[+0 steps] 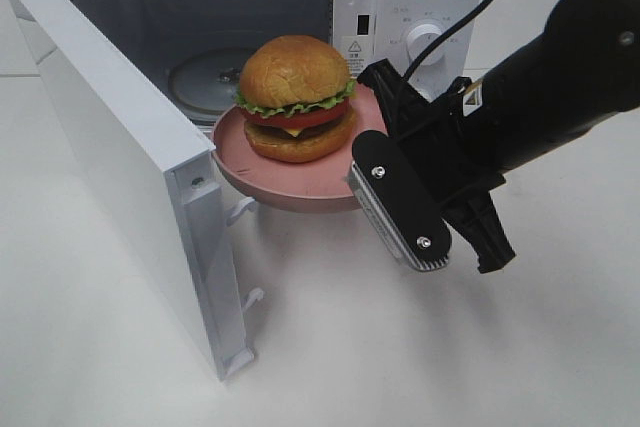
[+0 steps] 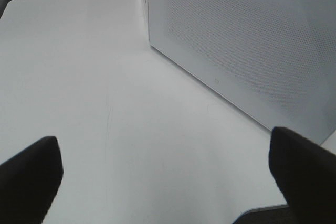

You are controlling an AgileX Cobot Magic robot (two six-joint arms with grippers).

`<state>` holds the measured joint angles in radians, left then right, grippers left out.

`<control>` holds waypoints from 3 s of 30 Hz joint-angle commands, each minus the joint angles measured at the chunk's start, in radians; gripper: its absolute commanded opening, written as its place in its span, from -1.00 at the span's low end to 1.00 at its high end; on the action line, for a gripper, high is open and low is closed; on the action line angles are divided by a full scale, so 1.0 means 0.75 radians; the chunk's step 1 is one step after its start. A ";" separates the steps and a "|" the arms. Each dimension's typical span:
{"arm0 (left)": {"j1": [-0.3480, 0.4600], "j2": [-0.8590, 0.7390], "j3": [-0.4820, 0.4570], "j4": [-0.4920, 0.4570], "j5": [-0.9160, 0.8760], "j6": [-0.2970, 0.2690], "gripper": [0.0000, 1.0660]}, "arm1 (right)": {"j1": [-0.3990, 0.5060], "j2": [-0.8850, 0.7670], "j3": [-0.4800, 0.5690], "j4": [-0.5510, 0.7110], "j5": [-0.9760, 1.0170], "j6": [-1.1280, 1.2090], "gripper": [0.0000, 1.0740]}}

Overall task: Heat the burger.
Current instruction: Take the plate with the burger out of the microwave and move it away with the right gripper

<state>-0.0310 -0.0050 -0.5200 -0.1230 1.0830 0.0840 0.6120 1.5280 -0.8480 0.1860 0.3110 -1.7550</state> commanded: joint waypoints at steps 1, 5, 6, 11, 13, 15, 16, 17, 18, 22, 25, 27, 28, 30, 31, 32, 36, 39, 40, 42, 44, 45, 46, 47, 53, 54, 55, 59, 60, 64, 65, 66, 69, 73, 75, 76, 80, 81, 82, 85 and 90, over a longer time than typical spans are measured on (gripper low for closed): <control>0.005 -0.009 0.005 -0.013 -0.017 0.001 0.87 | -0.005 -0.079 0.027 -0.009 -0.068 0.027 -1.00; 0.005 -0.009 0.005 -0.013 -0.017 0.001 0.87 | -0.005 -0.183 0.115 -0.084 -0.065 0.093 -1.00; 0.005 -0.009 0.005 -0.013 -0.017 0.001 0.87 | -0.005 -0.183 0.115 -0.084 -0.065 0.093 -1.00; 0.005 -0.009 0.005 -0.013 -0.017 0.001 0.87 | -0.005 -0.327 0.221 -0.127 -0.036 0.129 -1.00; 0.005 -0.009 0.005 -0.013 -0.017 0.001 0.87 | -0.005 -0.348 0.233 -0.127 -0.033 0.136 -1.00; 0.005 -0.009 0.005 -0.013 -0.017 0.001 0.87 | -0.005 -0.449 0.281 -0.129 0.016 0.148 -1.00; 0.005 -0.009 0.005 -0.013 -0.017 0.001 0.87 | -0.005 -0.449 0.281 -0.129 0.016 0.148 -1.00; 0.005 -0.009 0.005 -0.013 -0.017 0.001 0.87 | -0.005 -0.473 0.293 -0.129 0.032 0.151 -1.00; 0.005 -0.009 0.005 -0.013 -0.017 0.001 0.87 | -0.005 -0.517 0.319 -0.140 0.059 0.172 -1.00; 0.005 -0.009 0.005 -0.013 -0.017 0.001 0.87 | -0.005 -0.587 0.361 -0.192 0.084 0.233 -1.00; 0.005 -0.009 0.005 -0.013 -0.017 0.001 0.87 | -0.005 -0.659 0.399 -0.248 0.121 0.321 -1.00; 0.005 -0.009 0.005 -0.013 -0.017 0.001 0.87 | -0.005 -0.707 0.421 -0.279 0.153 0.367 -1.00; 0.005 -0.009 0.005 -0.013 -0.017 0.001 0.87 | -0.005 -0.735 0.432 -0.293 0.173 0.387 -1.00; 0.005 -0.009 0.005 -0.013 -0.017 0.001 0.87 | -0.005 -0.784 0.452 -0.300 0.212 0.417 -1.00; 0.005 -0.009 0.005 -0.013 -0.017 0.001 0.87 | -0.005 -0.813 0.459 -0.300 0.240 0.428 -1.00; 0.005 -0.009 0.005 -0.013 -0.017 0.001 0.87 | -0.005 -0.867 0.468 -0.300 0.295 0.443 -1.00; 0.005 -0.009 0.005 -0.013 -0.017 0.001 0.87 | -0.005 -0.937 0.472 -0.305 0.383 0.465 -0.99; 0.005 -0.009 0.005 -0.013 -0.017 0.001 0.87 | -0.005 -0.999 0.479 -0.356 0.451 0.535 -0.99; 0.005 -0.009 0.005 -0.013 -0.017 0.001 0.87 | -0.005 -1.031 0.481 -0.421 0.491 0.611 -0.99; 0.005 -0.009 0.005 -0.013 -0.017 0.001 0.87 | -0.005 -1.047 0.481 -0.489 0.539 0.700 -0.99; 0.005 -0.009 0.005 -0.013 -0.017 0.001 0.87 | -0.005 -1.051 0.481 -0.528 0.563 0.752 -0.99; 0.005 -0.009 0.005 -0.013 -0.017 0.001 0.87 | -0.005 -1.056 0.481 -0.593 0.596 0.848 -0.99; 0.005 -0.009 0.005 -0.013 -0.017 0.001 0.87 | -0.005 -1.056 0.481 -0.593 0.596 0.848 -0.99; 0.005 -0.009 0.005 -0.013 -0.017 0.001 0.87 | -0.005 -1.056 0.481 -0.627 0.605 0.901 -0.99; 0.005 -0.009 0.005 -0.013 -0.017 0.001 0.87 | -0.005 -1.056 0.481 -0.776 0.616 1.192 -0.99; 0.005 -0.009 0.005 -0.013 -0.017 0.001 0.87 | -0.005 -1.056 0.481 -0.796 0.616 1.231 -0.99; 0.005 -0.009 0.005 -0.013 -0.017 0.001 0.87 | -0.005 -1.056 0.481 -0.796 0.616 1.231 -0.99; 0.005 -0.009 0.005 -0.013 -0.017 0.001 0.87 | -0.005 -1.056 0.483 -0.919 0.616 1.420 -0.99; 0.005 -0.009 0.005 -0.013 -0.017 0.001 0.87 | -0.005 -1.056 0.483 -0.919 0.616 1.420 -0.99; 0.005 -0.009 0.005 -0.013 -0.017 0.001 0.87 | -0.005 -1.056 0.483 -1.028 0.616 1.595 -0.99; 0.005 -0.009 0.005 -0.013 -0.017 0.001 0.87 | -0.005 -1.056 0.483 -1.028 0.616 1.595 -0.99; 0.005 -0.009 0.005 -0.013 -0.017 0.001 0.87 | -0.005 -1.056 0.483 -1.064 0.623 1.653 -0.99; 0.005 -0.009 0.005 -0.013 -0.017 0.001 0.87 | -0.005 -1.056 0.485 -1.129 0.631 1.761 -0.99; 0.005 -0.009 0.005 -0.013 -0.017 0.001 0.87 | -0.005 -1.056 0.512 -1.217 0.635 1.877 -0.99; 0.005 -0.009 0.005 -0.013 -0.017 0.001 0.87 | -0.005 -1.056 0.540 -1.257 0.644 1.944 -0.99; 0.005 -0.009 0.005 -0.013 -0.017 0.001 0.87 | -0.005 -1.056 0.569 -1.281 0.661 2.021 -0.99; 0.005 -0.009 0.005 -0.013 -0.017 0.001 0.87 | -0.005 -1.056 0.605 -1.308 0.680 2.124 -0.99; 0.005 -0.009 0.005 -0.013 -0.017 0.001 0.87 | -0.005 -1.056 0.621 -1.329 0.689 2.181 -0.99; 0.005 -0.009 0.005 -0.013 -0.017 0.001 0.87 | -0.005 -1.056 0.624 -1.340 0.693 2.213 -0.99; 0.005 -0.009 0.005 -0.013 -0.017 0.001 0.87 | -0.005 -1.056 0.625 -1.353 0.703 2.272 -0.99; 0.005 -0.009 0.005 -0.013 -0.017 0.001 0.87 | -0.005 -1.056 0.625 -1.416 0.743 2.435 -0.99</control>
<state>-0.0310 -0.0050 -0.5200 -0.1230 1.0830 0.0840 0.6120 0.7500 -0.3770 -0.7750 0.8610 0.0190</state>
